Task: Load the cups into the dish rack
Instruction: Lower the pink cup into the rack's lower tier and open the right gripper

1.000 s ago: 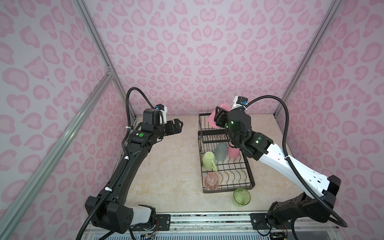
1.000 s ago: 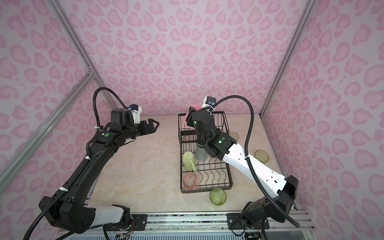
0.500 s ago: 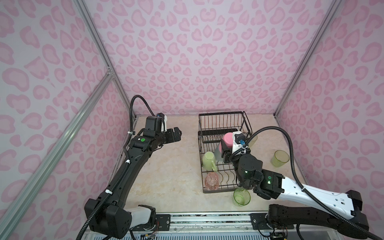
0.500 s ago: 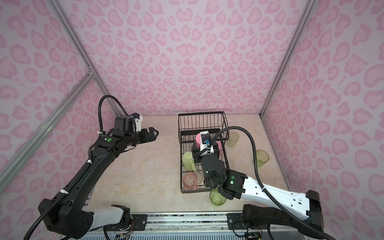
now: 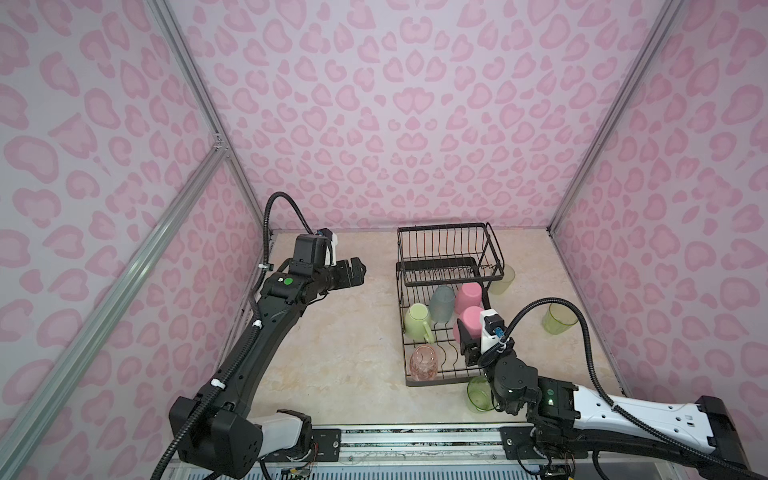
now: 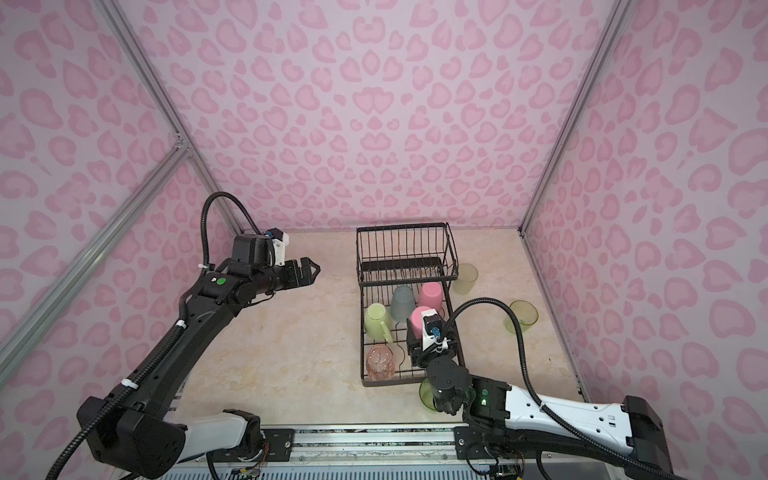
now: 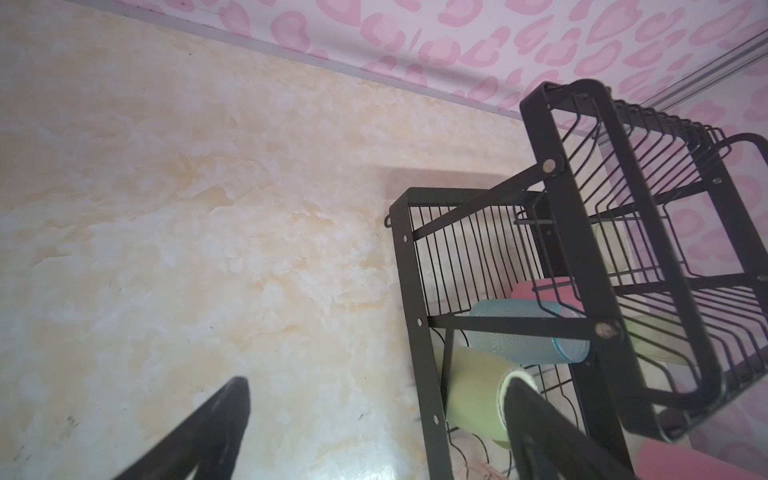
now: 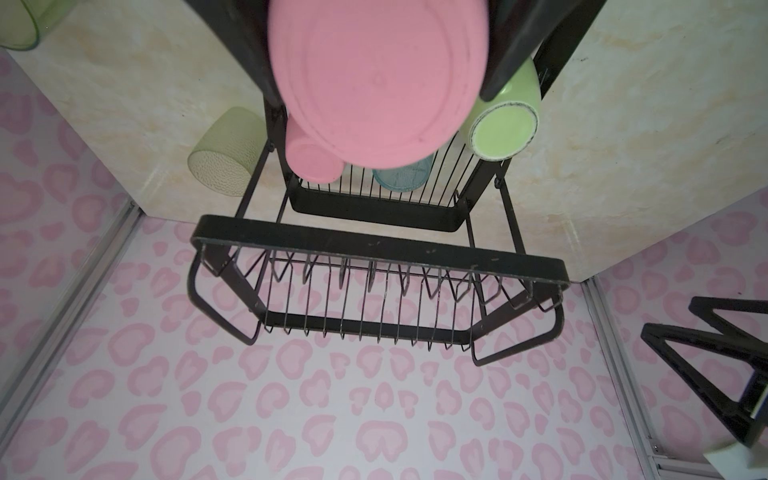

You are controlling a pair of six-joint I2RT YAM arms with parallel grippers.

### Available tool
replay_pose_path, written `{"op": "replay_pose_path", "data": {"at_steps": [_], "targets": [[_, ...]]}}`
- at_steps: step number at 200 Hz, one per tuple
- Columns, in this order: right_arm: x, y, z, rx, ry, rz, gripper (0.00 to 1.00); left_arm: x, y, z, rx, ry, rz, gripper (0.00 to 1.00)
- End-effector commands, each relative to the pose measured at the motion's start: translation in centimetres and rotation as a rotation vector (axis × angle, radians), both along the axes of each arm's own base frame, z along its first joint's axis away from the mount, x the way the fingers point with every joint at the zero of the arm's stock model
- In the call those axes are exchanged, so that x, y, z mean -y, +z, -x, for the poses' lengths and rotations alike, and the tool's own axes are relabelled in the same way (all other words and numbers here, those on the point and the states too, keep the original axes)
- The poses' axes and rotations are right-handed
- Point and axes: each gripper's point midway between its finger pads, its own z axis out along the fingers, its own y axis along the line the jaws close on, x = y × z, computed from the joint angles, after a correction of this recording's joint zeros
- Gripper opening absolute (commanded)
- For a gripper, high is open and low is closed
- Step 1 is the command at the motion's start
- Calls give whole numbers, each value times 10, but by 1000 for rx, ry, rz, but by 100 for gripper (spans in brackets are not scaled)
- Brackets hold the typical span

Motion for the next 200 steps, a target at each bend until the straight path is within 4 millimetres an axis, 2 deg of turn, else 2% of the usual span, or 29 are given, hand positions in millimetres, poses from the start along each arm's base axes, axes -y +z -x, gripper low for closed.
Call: {"op": "replay_pose_path", "data": {"at_steps": [1,60,200], "targets": [[-1,-8,-2,-10,-1,-47,61,1,1,1,8,-15,-4,97],[5,-36,-19,-83,-7,-86,61,4,-2,-2,11,-30,3,97],[-23,-87,-39,-144,26,-25,64,3,-5,-2,11,-32,-11,97]]}}
